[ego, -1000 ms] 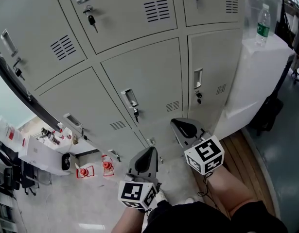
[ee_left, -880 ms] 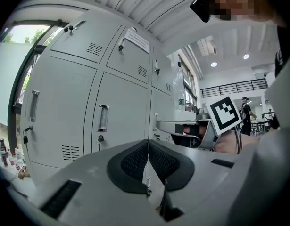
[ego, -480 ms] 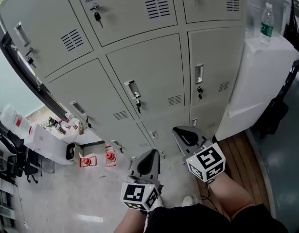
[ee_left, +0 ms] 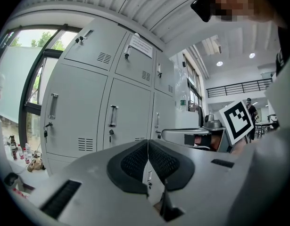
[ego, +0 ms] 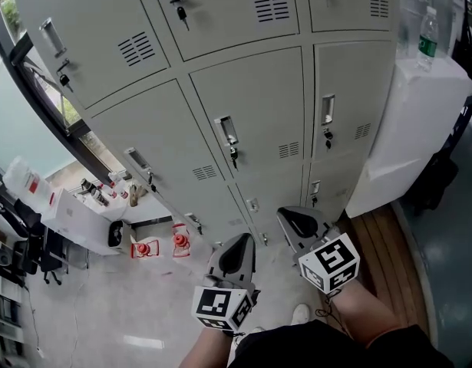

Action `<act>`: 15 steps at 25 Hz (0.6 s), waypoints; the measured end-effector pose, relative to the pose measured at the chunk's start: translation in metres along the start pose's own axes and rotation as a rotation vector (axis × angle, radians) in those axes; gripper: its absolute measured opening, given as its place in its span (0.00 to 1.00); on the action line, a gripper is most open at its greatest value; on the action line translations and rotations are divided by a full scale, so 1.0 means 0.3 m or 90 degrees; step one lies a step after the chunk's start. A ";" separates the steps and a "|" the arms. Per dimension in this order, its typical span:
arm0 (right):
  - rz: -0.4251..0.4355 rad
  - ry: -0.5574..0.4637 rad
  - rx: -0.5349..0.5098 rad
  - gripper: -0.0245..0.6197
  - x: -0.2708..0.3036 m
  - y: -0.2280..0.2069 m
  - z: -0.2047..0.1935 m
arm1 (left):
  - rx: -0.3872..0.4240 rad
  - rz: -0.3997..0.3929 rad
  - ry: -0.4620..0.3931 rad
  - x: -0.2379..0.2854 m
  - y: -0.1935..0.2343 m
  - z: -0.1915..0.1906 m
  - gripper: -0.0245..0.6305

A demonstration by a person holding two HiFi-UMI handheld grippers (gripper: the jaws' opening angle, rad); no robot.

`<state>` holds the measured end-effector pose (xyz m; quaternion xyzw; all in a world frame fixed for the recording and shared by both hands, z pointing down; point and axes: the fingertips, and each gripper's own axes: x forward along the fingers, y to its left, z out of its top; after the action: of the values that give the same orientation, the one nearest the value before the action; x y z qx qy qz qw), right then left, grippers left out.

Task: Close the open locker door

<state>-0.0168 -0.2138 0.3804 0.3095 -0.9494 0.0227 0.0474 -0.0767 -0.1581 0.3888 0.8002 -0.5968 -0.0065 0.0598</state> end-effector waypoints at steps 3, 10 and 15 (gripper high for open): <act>-0.012 0.005 0.000 0.12 -0.005 0.049 -0.008 | -0.003 -0.010 -0.003 -0.041 0.024 0.003 0.07; -0.052 0.014 -0.006 0.12 -0.039 0.149 -0.019 | -0.010 -0.051 -0.010 -0.128 0.049 -0.005 0.07; -0.077 0.022 -0.014 0.12 -0.060 0.208 -0.021 | -0.014 -0.080 -0.018 -0.176 0.054 -0.001 0.07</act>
<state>-0.0387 -0.1525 0.3841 0.3656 -0.9281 0.0151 0.0686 -0.1075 -0.1121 0.3875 0.8351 -0.5462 -0.0277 0.0596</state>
